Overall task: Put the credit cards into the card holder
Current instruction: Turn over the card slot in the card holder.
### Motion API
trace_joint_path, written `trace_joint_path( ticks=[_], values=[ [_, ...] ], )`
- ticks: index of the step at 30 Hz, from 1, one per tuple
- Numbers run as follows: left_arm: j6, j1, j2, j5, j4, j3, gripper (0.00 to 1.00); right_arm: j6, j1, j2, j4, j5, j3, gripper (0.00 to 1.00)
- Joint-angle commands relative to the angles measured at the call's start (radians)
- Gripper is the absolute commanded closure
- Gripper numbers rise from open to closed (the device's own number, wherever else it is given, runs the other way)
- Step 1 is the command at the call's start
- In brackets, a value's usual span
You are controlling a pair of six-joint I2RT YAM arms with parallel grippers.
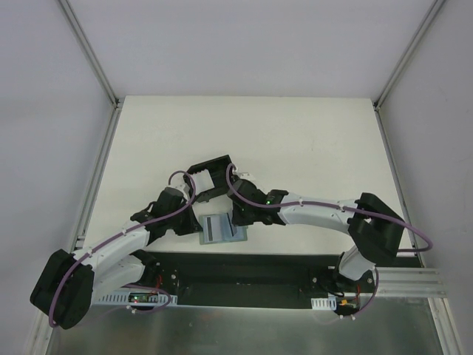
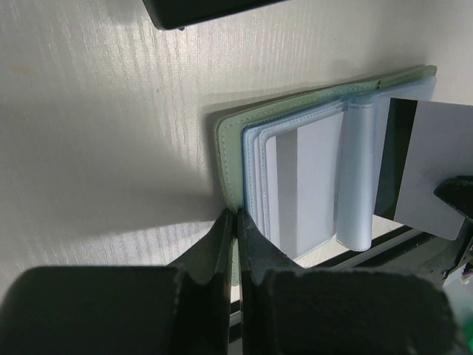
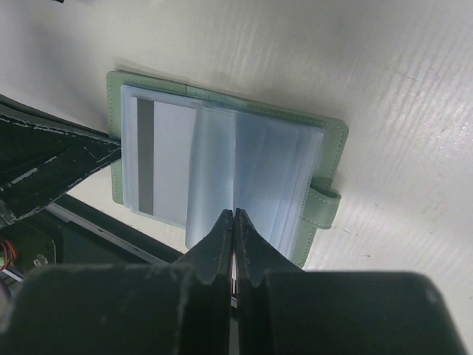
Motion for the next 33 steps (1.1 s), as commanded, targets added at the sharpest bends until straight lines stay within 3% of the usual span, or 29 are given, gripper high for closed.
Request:
trace_joint_path(
  ticks=[1, 19, 23, 28, 33],
  values=[
    [-0.003, 0.011, -0.012, -0.004, -0.019, -0.022, 1.00, -0.017, 0.004, 0.031, -0.006, -0.029, 0.063, 1.00],
    [-0.011, 0.011, -0.012, -0.025, -0.019, -0.027, 1.00, -0.013, 0.019, 0.074, 0.160, -0.213, 0.147, 1.00],
    [-0.012, 0.011, -0.014, -0.033, -0.019, -0.031, 1.00, -0.045, 0.021, -0.050, 0.136, -0.135, 0.108, 1.00],
    [-0.017, 0.011, -0.019, -0.030, -0.019, -0.034, 1.00, -0.037, -0.005, -0.215, -0.039, 0.092, 0.013, 1.00],
    [-0.014, 0.011, -0.020, -0.029, -0.019, -0.028, 1.00, 0.013, -0.020, -0.230, -0.049, 0.095, -0.083, 0.99]
  ],
)
